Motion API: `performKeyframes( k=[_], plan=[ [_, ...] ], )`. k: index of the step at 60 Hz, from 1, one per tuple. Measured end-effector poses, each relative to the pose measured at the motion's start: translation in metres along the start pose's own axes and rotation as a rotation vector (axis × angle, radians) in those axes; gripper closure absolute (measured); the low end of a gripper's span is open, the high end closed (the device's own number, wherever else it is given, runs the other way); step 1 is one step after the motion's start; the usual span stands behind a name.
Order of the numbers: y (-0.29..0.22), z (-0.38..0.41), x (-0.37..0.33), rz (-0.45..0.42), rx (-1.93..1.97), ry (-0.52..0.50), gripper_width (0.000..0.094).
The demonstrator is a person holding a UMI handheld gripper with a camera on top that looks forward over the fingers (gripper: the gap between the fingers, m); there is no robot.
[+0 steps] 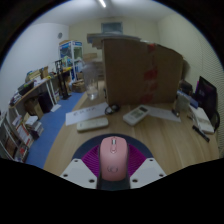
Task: Arrange mouse
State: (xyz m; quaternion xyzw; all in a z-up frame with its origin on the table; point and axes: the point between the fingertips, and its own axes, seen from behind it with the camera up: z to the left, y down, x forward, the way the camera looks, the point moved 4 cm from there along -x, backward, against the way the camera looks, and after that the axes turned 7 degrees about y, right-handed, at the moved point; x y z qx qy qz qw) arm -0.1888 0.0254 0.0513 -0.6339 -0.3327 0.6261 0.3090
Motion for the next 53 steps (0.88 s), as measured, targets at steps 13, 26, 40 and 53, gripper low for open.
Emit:
performKeyframes(
  k=[13, 26, 40, 53],
  plan=[
    [0.036, -0.004, 0.017, 0.098, -0.017, 0.054, 0.0532],
    [0.024, 0.000, -0.012, 0.193, 0.048, -0.043, 0.0068],
    [-0.001, -0.049, -0.149, 0.139, 0.120, -0.077, 0.0101],
    [0.047, -0.128, -0.237, 0.198, 0.197, -0.014, 0.0100]
  ],
)
